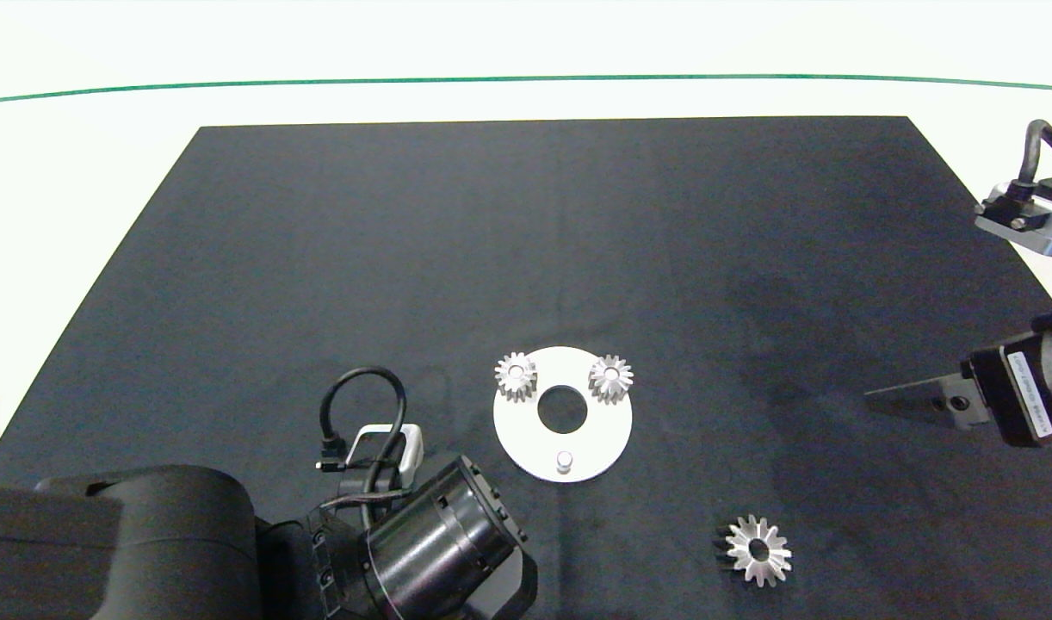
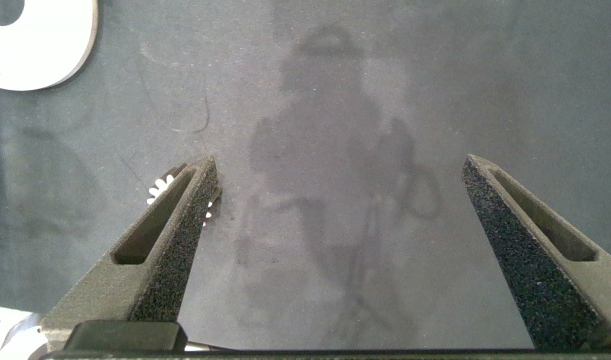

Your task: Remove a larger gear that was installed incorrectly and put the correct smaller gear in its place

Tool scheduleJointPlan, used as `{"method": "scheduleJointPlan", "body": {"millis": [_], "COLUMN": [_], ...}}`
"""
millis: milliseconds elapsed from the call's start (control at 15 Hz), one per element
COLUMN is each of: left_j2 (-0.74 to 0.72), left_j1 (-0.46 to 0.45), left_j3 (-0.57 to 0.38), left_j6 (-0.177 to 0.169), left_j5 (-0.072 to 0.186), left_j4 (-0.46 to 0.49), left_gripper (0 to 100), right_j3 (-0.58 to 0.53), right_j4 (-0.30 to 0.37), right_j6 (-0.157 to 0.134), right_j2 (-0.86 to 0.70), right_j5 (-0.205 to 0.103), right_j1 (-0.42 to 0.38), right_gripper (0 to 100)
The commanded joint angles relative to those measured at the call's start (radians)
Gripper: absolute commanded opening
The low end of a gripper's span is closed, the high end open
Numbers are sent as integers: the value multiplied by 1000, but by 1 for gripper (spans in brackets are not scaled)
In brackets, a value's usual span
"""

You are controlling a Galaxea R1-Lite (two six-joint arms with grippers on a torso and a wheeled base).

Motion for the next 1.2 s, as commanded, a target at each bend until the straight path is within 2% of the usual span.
{"method": "scheduleJointPlan", "body": {"millis": [67, 200, 867, 933, 1200], "left_j2": [4, 10, 16, 13, 7], "left_j1": [0, -5, -12, -8, -6], "left_j3": [1, 3, 6, 10, 10], "left_j6": [-6, -6, -6, -7, -7], "left_j5": [3, 3, 5, 31, 37], "left_j4": [-11, -19, -28, -39, -39], "left_gripper": [41, 37, 37, 36, 27], "right_j3": [2, 2, 8, 8, 21], "right_j4": [3, 3, 3, 3, -18], "right_j6": [0, 0, 0, -1, -1], "right_j2": [4, 4, 7, 8, 5], "right_j5": [-2, -1, -1, -1, -2], "right_j1": [3, 3, 5, 5, 9], "right_gripper": [100, 100, 100, 100, 100]}}
